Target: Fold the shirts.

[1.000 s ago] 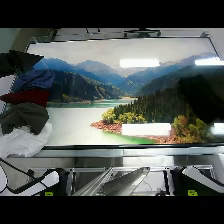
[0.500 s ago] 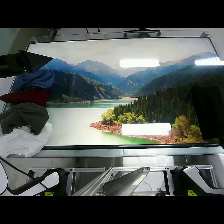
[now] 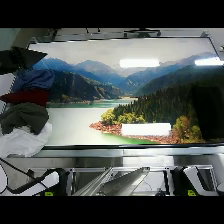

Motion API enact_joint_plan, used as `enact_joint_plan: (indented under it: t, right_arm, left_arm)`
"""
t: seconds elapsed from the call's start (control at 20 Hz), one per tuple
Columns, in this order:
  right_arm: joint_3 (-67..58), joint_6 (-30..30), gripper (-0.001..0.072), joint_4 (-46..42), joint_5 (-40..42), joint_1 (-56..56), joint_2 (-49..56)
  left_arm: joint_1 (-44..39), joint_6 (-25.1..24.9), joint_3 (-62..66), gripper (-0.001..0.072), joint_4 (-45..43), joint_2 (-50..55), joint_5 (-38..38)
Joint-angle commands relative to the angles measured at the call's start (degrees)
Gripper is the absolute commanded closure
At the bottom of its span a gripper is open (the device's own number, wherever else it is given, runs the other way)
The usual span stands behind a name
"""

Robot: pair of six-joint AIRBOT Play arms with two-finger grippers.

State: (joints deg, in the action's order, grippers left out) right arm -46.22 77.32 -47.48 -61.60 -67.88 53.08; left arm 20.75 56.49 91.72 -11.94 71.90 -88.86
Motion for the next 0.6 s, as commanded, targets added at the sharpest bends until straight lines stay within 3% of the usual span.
enact_joint_plan:
  t: [0.0, 0.2, 0.45, 0.55]
  right_arm:
    - [-4.92, 0.24, 0.0687, 4.09, -6.34, 13.05, -3.08]
    - [-4.59, 0.72, 0.0687, 3.98, -9.64, 39.01, -4.04]
    - [2.56, 5.6, 0.0687, -1.81, -1.36, 71.17, -4.46]
    - [3.15, 7.21, 0.0687, -3.37, 0.42, 76.46, -3.63]
  left_arm:
    - [2.51, 0.2, 2.38, 0.0687, -1.09, 0.0, 0.55]
    - [3.54, 2.75, -0.98, 0.0687, -11.13, -1.4, -1.38]
    - [1.51, 1.84, -30.05, 0.0687, -10.95, -15.15, -1.9]
    - [0.59, 1.86, -40.24, 0.0686, -10.93, -20.9, -0.92]
